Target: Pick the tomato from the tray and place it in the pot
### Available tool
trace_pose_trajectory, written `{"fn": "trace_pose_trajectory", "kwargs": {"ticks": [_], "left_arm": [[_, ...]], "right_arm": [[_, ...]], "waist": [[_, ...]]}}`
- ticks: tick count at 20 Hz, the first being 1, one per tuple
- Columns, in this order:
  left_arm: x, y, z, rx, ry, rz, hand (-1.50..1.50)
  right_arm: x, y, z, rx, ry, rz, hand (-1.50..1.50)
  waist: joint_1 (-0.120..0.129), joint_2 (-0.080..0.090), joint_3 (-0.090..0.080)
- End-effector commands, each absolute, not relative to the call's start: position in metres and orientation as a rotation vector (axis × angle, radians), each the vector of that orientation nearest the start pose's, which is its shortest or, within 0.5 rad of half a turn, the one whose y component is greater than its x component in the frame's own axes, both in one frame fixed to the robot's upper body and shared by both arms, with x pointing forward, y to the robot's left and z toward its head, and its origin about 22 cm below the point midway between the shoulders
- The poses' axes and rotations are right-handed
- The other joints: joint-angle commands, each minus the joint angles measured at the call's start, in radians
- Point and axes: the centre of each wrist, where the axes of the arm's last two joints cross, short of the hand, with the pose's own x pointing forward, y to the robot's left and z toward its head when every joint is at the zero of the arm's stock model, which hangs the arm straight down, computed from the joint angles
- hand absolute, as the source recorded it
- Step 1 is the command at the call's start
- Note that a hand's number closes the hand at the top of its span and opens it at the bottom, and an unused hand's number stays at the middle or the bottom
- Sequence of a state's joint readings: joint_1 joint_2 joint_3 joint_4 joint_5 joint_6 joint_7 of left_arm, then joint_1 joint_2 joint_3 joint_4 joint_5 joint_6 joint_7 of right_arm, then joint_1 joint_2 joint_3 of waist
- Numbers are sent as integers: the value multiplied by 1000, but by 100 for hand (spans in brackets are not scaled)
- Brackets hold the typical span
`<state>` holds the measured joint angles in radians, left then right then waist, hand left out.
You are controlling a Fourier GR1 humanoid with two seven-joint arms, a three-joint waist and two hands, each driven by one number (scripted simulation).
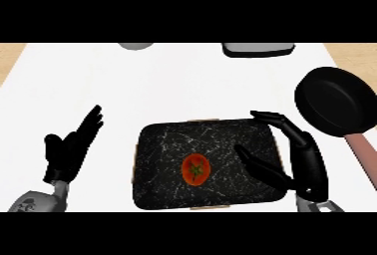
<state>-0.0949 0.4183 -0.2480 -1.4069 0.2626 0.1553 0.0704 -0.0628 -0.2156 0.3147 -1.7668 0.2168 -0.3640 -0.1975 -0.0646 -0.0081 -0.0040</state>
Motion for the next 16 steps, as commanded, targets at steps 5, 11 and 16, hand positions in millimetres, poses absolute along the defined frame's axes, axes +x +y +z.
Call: {"fn": "trace_pose_trajectory", "kwargs": {"ticks": [5, 11, 16], "left_arm": [[251, 249, -17, -35, -1267, -262, 0], [243, 255, -33, -54, -1265, -250, 0], [255, 255, -21, -69, -1268, -298, 0]], "right_arm": [[152, -108, 38, -375, -2370, 86, -150], [119, -117, 53, -439, -1979, 321, -150], [124, -94, 89, -351, -1848, 314, -150]], "waist": [[40, 2, 4], [45, 6, -1], [64, 9, 2]]}}
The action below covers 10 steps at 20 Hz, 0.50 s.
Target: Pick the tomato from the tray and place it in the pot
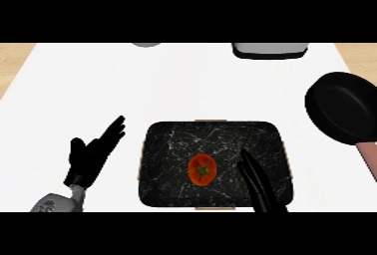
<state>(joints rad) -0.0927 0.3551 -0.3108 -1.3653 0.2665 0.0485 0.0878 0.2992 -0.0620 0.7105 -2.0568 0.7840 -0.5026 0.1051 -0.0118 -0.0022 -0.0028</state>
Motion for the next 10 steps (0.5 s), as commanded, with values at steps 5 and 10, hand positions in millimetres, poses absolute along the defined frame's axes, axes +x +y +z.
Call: {"fn": "trace_pose_trajectory", "kwargs": {"ticks": [5, 10], "left_arm": [[258, 246, -14, -61, -1285, -287, 0], [257, 231, -17, -69, -1274, -296, 0]], "right_arm": [[147, -95, 80, -309, -1660, 387, -150], [176, -79, 49, -312, -1476, 600, -150]], "waist": [[17, 3, 2], [25, 6, 3]]}}
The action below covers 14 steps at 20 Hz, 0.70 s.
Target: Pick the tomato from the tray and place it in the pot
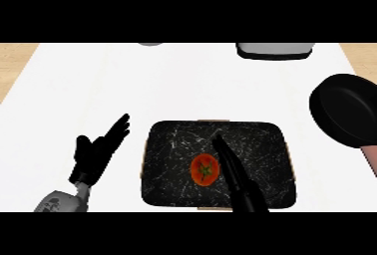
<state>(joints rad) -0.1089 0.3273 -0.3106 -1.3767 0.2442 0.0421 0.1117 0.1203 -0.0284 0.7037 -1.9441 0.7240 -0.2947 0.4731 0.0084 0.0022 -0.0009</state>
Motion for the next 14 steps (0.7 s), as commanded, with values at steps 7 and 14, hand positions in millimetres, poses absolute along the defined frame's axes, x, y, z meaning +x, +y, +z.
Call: {"fn": "trace_pose_trajectory", "kwargs": {"ticks": [7, 14], "left_arm": [[261, 244, -20, -48, -1274, -282, 0], [254, 229, -26, -70, -1256, -268, 0]], "right_arm": [[196, -86, 27, -364, -1491, 590, -150], [190, -131, -1, -356, -1551, 523, -150]], "waist": [[-8, -2, 1], [-10, -3, 1]]}}
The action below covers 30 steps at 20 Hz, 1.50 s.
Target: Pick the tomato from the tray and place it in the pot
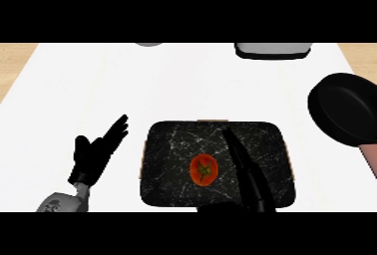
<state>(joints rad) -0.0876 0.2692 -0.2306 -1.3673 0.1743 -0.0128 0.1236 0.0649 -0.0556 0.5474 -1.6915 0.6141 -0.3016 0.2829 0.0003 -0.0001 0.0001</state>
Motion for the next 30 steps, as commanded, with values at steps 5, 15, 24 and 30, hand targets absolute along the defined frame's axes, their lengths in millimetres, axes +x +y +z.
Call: {"fn": "trace_pose_trajectory", "kwargs": {"ticks": [5, 15, 24, 30], "left_arm": [[265, 256, -32, -63, -1275, -277, 0], [260, 226, -19, -53, -1257, -282, 0], [259, 233, -34, -58, -1274, -278, 0], [251, 240, -36, -64, -1293, -277, 0]], "right_arm": [[189, -149, -14, -158, -1595, 491, -150], [220, -124, -40, 34, -1630, 340, -150], [236, -119, -87, 113, -1594, 301, -150], [238, -109, -99, 69, -1660, 405, 150]], "waist": [[-4, 2, 0], [4, 0, 0], [3, 1, 0], [8, 2, 0]]}}
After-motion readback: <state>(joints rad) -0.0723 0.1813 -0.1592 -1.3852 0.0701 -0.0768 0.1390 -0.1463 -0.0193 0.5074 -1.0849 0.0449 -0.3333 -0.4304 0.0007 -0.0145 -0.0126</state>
